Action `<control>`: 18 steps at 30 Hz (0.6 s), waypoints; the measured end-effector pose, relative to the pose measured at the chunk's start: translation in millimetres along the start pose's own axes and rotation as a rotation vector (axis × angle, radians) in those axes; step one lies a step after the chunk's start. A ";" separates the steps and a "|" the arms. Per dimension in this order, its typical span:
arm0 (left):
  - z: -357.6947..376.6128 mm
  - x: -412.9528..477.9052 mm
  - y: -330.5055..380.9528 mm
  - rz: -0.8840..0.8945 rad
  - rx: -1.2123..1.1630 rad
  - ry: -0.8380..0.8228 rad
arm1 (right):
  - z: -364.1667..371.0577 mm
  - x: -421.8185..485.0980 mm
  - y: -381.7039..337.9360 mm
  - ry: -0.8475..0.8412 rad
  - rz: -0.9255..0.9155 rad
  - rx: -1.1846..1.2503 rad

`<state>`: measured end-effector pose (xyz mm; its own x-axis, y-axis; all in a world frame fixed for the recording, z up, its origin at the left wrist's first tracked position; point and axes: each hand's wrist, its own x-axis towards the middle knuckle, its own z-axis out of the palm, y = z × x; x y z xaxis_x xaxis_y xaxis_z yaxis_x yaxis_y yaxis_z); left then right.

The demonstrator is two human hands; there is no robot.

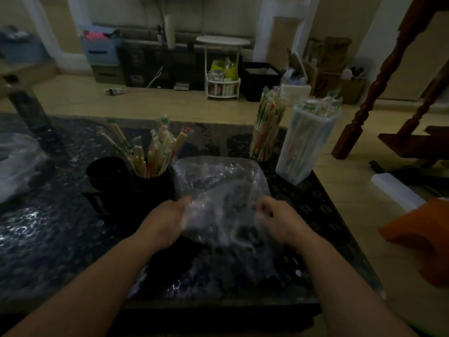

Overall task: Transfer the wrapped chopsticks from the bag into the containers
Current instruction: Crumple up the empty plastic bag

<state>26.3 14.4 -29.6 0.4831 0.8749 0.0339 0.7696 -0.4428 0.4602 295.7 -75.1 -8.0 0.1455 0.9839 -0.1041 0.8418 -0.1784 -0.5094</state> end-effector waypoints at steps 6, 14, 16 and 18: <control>-4.9 3.6 11.0 -0.166 -0.483 0.142 | -2.7 4.7 -17.0 0.221 0.261 0.564; -4.5 -1.4 35.9 -0.004 -0.544 -0.049 | 1.3 4.4 -35.6 0.144 0.476 1.062; 0.0 0.8 34.1 0.166 -0.107 0.049 | 3.9 3.5 -45.7 0.065 0.475 1.120; 9.1 3.5 39.2 0.292 -0.156 0.060 | 7.4 2.0 -54.8 -0.012 0.434 1.138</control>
<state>61.9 -1.6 -19.5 0.6450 0.7275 0.2340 0.5270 -0.6452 0.5532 246.0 -63.5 13.4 0.2917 0.8404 -0.4567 -0.2127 -0.4085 -0.8876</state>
